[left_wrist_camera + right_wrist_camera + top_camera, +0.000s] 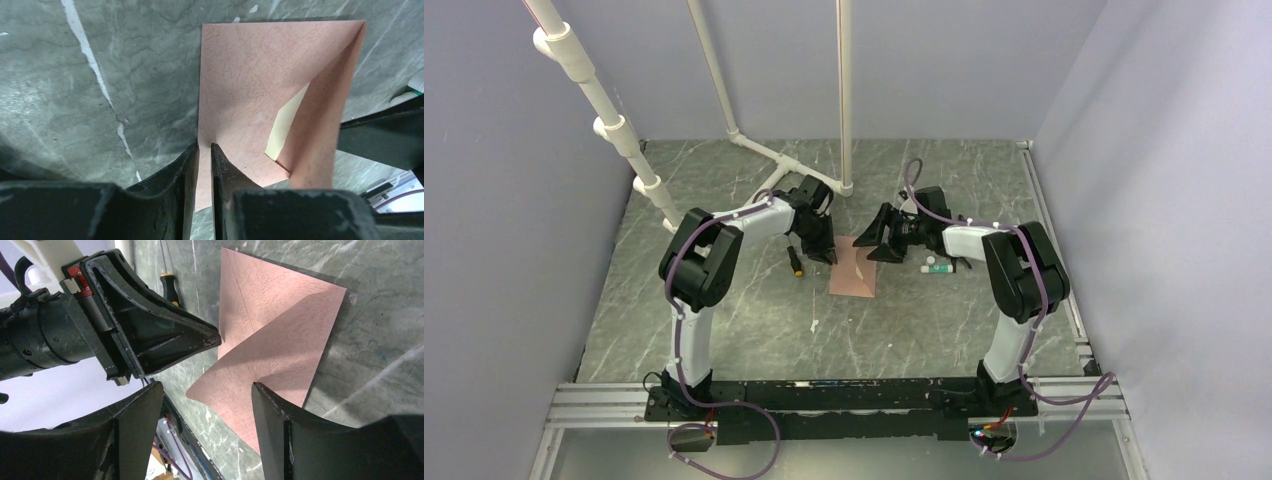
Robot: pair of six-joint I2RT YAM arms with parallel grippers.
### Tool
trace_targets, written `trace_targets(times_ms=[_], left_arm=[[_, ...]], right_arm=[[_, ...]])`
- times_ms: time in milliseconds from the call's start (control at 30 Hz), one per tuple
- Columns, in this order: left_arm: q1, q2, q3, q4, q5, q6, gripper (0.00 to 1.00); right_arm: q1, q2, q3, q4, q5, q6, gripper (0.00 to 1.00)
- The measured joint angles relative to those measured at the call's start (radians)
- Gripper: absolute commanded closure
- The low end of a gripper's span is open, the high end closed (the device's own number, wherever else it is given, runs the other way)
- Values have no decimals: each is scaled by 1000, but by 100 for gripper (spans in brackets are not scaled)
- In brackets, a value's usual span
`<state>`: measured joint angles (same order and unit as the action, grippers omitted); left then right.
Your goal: Place the letter into the envelope and seal it
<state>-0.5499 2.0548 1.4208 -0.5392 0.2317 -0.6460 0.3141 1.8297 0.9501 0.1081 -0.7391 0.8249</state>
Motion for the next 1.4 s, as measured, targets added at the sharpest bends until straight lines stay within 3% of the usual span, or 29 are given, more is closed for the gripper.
trace_targets(times_ms=[367,633,733,933,1200,1400], left_arm=[[-1,11,-2,10,56,-9,79],[1,15,4,4,71,-13,80],[6,14,5,5,85,-12,79],[15,-3,-12,15,118,2,79],[24,-36,-61,39,138,6,81],[30,-44,-86,44,127,-1,82]], right_arm=[[11,67,-11,66,5,3,37],[31,100,34,-37,80,-80,70],[54,99,60,-93,142,-129,75],[166,56,109,-197,388,-276,77],[376,59,183,-279,836,-431,78],[465,95,229,-325,1048,-478,67]])
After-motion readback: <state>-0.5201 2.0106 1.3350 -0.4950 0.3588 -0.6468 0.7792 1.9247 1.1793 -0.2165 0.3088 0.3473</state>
